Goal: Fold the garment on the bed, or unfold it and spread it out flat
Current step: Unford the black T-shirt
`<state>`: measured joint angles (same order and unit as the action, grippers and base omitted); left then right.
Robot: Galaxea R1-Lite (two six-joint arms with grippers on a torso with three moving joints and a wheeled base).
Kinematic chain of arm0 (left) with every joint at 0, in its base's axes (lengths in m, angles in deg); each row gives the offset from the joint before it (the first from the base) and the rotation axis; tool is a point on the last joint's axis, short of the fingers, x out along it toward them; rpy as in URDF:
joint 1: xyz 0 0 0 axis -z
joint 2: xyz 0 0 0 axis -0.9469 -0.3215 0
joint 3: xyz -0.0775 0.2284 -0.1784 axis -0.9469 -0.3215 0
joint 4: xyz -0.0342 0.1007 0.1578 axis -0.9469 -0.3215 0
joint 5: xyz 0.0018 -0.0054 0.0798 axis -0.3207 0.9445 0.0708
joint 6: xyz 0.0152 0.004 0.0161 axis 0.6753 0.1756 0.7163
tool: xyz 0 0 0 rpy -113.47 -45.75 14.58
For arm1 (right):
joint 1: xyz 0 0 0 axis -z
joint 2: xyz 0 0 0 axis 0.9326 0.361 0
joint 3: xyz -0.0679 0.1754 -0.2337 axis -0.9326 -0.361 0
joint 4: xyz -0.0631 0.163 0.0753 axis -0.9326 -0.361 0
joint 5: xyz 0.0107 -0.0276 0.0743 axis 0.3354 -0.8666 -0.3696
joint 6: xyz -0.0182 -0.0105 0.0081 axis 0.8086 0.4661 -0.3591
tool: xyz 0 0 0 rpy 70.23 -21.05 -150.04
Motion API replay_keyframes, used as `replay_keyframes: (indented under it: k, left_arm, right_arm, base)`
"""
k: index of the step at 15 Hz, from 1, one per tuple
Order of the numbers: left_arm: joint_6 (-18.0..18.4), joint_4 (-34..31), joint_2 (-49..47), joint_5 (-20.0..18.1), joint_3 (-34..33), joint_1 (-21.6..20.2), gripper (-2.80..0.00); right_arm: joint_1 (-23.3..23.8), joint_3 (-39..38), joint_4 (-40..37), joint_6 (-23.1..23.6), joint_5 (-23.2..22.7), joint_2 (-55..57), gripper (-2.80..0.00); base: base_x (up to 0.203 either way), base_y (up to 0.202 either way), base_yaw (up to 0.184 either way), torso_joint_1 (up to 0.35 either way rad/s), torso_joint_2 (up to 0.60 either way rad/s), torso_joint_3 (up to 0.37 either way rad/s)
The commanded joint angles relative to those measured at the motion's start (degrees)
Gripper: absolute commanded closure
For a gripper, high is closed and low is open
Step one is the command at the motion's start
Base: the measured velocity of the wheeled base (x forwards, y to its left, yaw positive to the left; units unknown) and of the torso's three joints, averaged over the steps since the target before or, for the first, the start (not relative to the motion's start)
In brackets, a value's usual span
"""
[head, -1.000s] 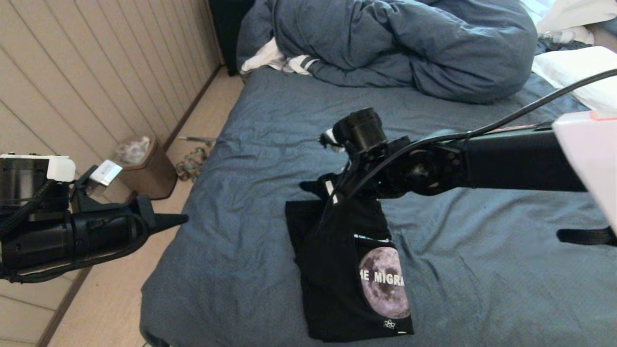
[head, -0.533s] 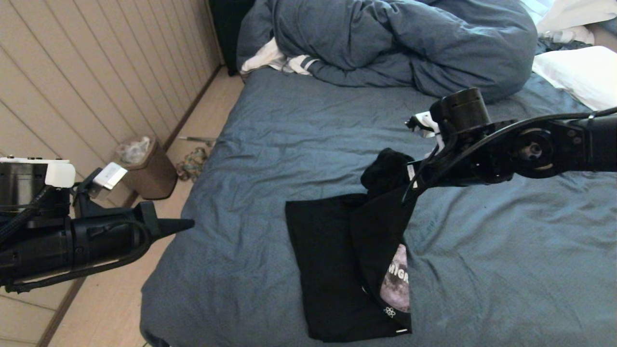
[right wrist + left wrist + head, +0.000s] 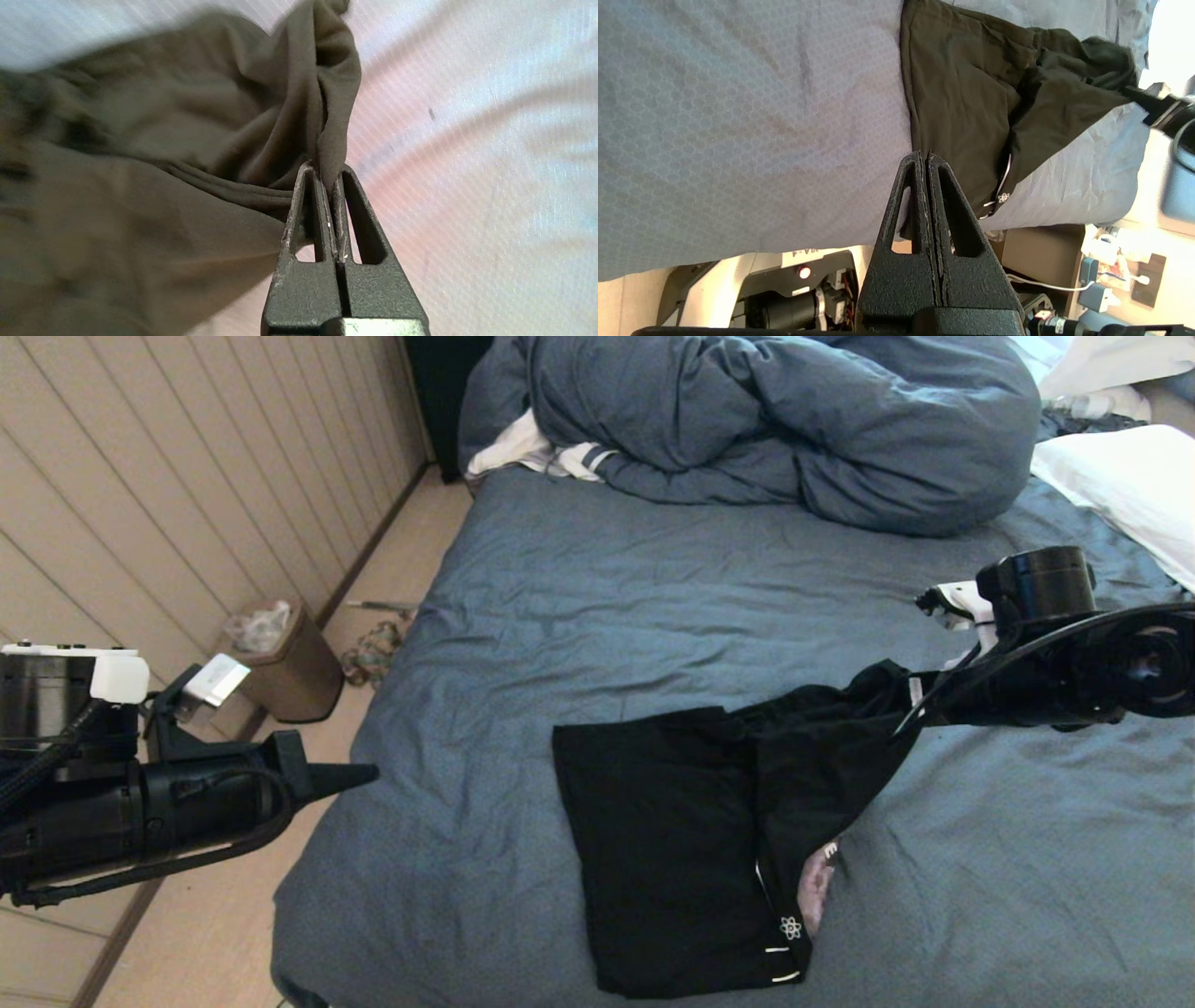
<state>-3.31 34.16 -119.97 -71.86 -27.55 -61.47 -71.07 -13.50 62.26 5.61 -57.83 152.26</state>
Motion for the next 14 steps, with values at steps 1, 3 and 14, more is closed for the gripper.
replay_keyframes:
  k: [1,3,14]
  left_arm:
    - [-0.2,0.1,-0.3,-0.2,-0.1,0.0,0.0]
    - [-0.2,0.1,-0.4,-0.2,-0.2,0.1,0.0]
    - [-0.2,0.1,-1.2,-1.1,-0.4,0.4,0.0]
  right_arm:
    - [1.9,-3.8,2.6,0.4,-0.2,-0.7,0.0]
    - [4.4,-6.6,6.0,1.0,-0.5,0.2,0.0]
    - [11.7,-5.5,14.1,7.2,-7.2,9.1,0.0]
  base:
    - [0.0,0.0,0.0,0.0,0.0,0.0]
    - [0.0,0.0,0.0,0.0,0.0,0.0]
    - [0.0,0.0,0.0,0.0,0.0,0.0]
